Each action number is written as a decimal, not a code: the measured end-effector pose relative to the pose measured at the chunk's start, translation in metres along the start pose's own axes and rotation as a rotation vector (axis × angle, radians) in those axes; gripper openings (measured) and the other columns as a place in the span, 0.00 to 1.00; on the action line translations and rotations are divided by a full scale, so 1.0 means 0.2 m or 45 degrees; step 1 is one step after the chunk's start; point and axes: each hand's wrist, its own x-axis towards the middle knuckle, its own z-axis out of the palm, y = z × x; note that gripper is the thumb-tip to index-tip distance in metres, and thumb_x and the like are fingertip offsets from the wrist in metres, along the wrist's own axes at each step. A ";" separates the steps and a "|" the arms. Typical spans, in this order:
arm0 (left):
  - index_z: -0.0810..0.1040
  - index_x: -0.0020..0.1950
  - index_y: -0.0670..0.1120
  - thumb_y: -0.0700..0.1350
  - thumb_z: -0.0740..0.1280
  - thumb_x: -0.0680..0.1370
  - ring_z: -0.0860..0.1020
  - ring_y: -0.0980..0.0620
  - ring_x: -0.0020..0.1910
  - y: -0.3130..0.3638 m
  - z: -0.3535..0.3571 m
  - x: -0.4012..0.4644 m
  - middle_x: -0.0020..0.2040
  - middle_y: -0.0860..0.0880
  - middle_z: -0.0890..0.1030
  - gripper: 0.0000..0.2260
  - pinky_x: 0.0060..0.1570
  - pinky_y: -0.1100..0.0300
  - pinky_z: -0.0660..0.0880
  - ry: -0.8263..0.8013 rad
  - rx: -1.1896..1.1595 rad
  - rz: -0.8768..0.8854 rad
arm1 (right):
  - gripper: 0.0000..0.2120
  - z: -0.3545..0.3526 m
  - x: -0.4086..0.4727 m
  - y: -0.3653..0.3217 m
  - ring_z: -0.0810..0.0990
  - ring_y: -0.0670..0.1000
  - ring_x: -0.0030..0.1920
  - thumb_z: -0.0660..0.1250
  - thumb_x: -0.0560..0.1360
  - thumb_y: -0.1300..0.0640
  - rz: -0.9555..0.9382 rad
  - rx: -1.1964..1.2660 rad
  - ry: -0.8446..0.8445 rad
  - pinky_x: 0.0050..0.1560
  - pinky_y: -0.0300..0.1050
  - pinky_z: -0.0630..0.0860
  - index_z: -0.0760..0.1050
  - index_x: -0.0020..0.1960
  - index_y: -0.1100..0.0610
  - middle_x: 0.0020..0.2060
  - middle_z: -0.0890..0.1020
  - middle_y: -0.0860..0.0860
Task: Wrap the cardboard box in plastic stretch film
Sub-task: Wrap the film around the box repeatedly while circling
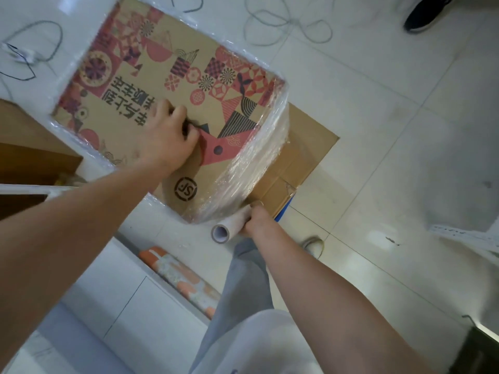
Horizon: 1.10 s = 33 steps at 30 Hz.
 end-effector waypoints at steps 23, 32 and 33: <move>0.66 0.53 0.38 0.56 0.59 0.76 0.65 0.35 0.64 0.20 0.14 0.00 0.62 0.36 0.67 0.21 0.64 0.41 0.64 0.055 -0.129 -0.411 | 0.15 -0.04 0.03 -0.31 0.72 0.59 0.56 0.62 0.74 0.58 0.116 -0.226 0.112 0.53 0.56 0.71 0.69 0.59 0.61 0.56 0.73 0.59; 0.67 0.53 0.38 0.56 0.59 0.77 0.60 0.35 0.71 0.19 0.13 0.00 0.63 0.36 0.67 0.21 0.68 0.39 0.60 0.001 -0.192 -0.410 | 0.25 -0.05 0.07 -0.38 0.70 0.59 0.67 0.67 0.75 0.61 0.187 -0.275 0.033 0.60 0.58 0.69 0.66 0.70 0.63 0.67 0.72 0.60; 0.67 0.53 0.37 0.56 0.59 0.77 0.59 0.35 0.71 0.20 0.13 0.00 0.62 0.36 0.67 0.21 0.69 0.39 0.59 -0.003 -0.198 -0.409 | 0.25 -0.06 0.09 -0.38 0.70 0.59 0.67 0.66 0.75 0.60 0.189 -0.278 0.042 0.60 0.58 0.69 0.66 0.70 0.64 0.67 0.71 0.60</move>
